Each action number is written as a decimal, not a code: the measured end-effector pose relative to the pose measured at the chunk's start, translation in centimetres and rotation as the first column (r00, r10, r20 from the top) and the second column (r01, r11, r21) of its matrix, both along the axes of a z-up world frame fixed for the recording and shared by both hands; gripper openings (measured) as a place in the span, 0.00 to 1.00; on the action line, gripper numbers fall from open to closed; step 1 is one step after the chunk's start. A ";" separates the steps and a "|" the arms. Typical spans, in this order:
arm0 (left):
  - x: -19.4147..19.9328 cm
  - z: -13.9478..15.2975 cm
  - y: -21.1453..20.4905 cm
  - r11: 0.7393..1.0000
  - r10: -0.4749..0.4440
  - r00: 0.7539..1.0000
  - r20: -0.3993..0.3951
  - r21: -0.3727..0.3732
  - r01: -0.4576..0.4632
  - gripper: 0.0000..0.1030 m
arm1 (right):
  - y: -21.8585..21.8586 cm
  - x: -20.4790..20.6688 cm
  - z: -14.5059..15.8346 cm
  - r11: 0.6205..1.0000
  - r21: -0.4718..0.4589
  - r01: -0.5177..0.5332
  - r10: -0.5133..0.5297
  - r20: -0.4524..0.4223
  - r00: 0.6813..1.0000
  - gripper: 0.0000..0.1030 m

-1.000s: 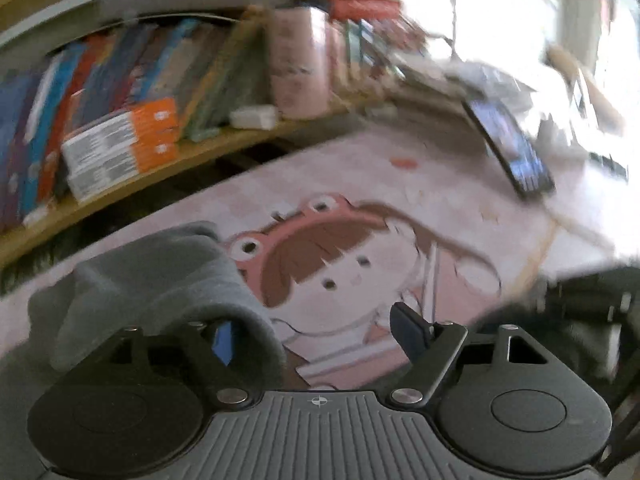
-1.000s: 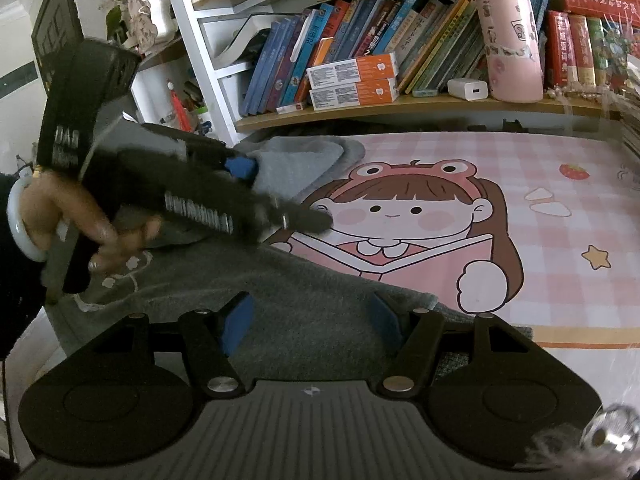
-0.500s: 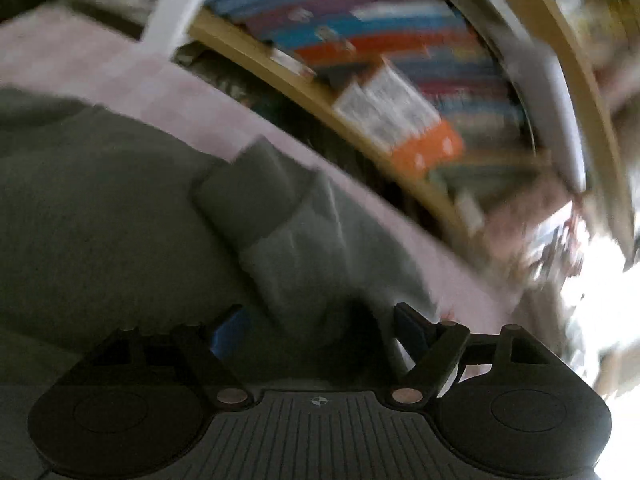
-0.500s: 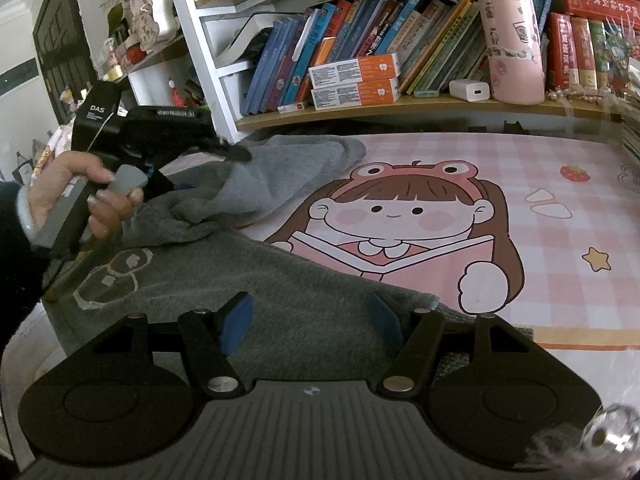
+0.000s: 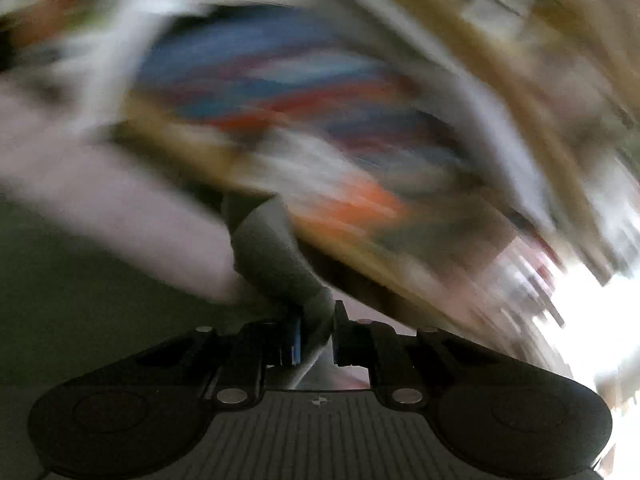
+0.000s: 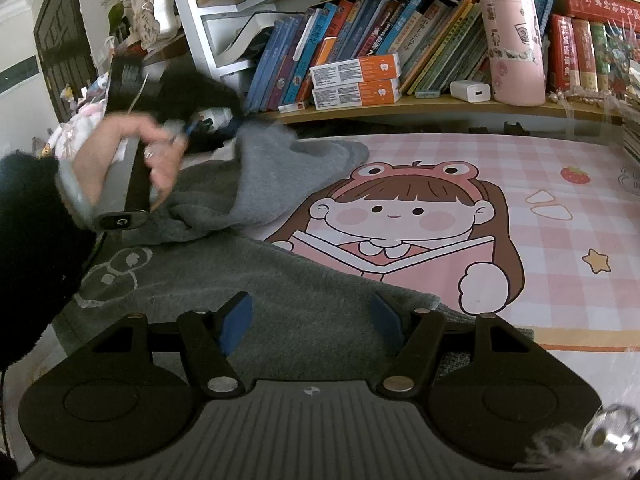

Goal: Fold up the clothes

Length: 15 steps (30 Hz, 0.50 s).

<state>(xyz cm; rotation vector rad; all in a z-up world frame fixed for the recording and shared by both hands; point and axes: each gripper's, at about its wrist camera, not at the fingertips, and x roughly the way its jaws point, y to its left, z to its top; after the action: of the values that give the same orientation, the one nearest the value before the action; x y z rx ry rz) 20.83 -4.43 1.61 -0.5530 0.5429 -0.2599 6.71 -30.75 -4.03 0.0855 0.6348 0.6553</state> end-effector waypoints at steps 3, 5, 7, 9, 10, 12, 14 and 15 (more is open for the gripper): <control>-0.1 1.6 -6.2 0.939 -0.340 0.940 0.036 0.063 0.337 0.40 | -0.1 0.0 0.0 1.000 0.005 0.000 0.000 -0.002 1.000 0.63; -0.9 1.8 -9.1 0.883 -0.454 0.891 0.010 0.141 0.448 0.83 | -0.1 0.0 0.0 1.000 0.006 0.000 0.000 -0.002 1.000 0.63; -2.4 1.6 -10.0 0.859 -0.463 0.886 -0.011 0.243 0.451 0.88 | -0.1 0.0 0.0 1.000 0.005 0.000 0.000 0.000 1.000 0.63; -3.9 1.4 -9.2 0.839 -0.455 0.890 -0.027 0.322 0.439 0.88 | 0.0 -0.1 0.0 1.000 0.003 0.000 0.000 0.002 1.000 0.63; -4.5 1.3 -8.0 0.846 -0.428 0.903 -0.033 0.338 0.413 0.88 | 0.0 -0.1 0.0 1.000 0.001 0.000 0.000 0.004 1.000 0.63; -5.8 1.1 -5.4 0.858 -0.368 0.929 -0.042 0.369 0.356 0.88 | 0.1 -0.1 0.0 1.000 -0.003 0.000 0.000 0.007 1.000 0.63; -7.8 1.0 -2.0 0.883 -0.270 0.962 -0.044 0.386 0.266 0.88 | 0.1 -0.1 0.0 1.000 -0.005 0.000 0.000 0.008 1.000 0.63; -9.4 0.8 -0.1 0.895 -0.212 0.976 -0.043 0.393 0.212 0.88 | 0.1 0.0 0.0 1.000 -0.005 0.001 -0.001 0.007 1.000 0.63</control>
<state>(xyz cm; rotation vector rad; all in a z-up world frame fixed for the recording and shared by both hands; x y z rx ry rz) 11.45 -4.54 2.45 -0.0975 0.6371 -0.3473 6.66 -30.62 -4.04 0.0786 0.6297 0.6532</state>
